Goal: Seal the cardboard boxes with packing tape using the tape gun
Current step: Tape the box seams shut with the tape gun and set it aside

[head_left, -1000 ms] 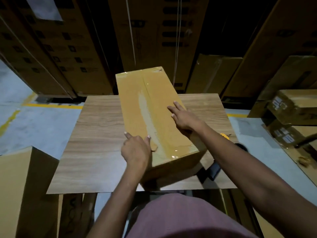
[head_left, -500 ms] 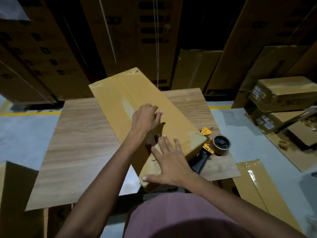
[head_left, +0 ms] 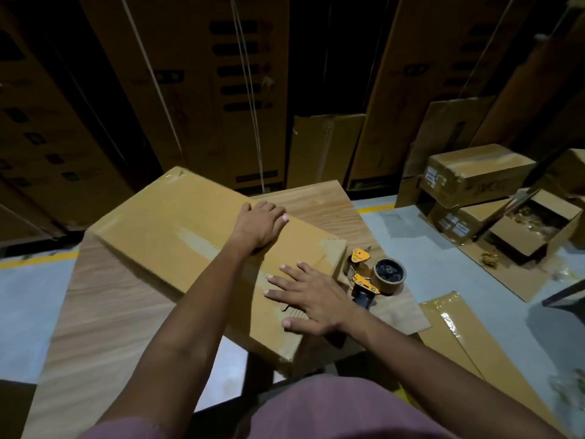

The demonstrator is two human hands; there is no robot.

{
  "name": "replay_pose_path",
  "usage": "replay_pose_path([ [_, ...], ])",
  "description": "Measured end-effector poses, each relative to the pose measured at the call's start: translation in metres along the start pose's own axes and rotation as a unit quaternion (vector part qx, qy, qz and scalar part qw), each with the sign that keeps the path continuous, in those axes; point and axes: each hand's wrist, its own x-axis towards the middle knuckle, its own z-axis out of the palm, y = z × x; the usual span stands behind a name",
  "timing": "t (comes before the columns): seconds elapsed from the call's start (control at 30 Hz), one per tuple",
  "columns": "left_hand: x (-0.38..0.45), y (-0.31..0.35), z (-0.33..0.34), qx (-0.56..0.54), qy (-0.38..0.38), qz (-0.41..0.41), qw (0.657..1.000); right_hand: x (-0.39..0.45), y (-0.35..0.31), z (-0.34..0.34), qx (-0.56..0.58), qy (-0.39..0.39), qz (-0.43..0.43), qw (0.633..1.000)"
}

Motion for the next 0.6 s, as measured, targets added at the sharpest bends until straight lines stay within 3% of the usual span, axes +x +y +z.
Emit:
replay_pose_path([
  [0.13,-0.036,-0.036,0.009,-0.026,0.029,-0.101,0.994,0.018,0.030,-0.012,-0.025,-0.005,-0.065,0.998],
  [0.33,-0.074,-0.049,0.018,-0.038,0.077,-0.257,0.963,0.048,0.066,-0.037,-0.075,-0.061,-0.080,0.992],
  [0.5,-0.086,-0.048,0.021,-0.041,0.109,-0.289,0.950,0.045,0.039,-0.034,-0.079,-0.077,-0.117,0.987],
  [0.6,-0.085,-0.046,0.020,-0.047,0.114,-0.299,0.946,0.019,0.005,-0.019,-0.031,-0.010,-0.045,0.998],
])
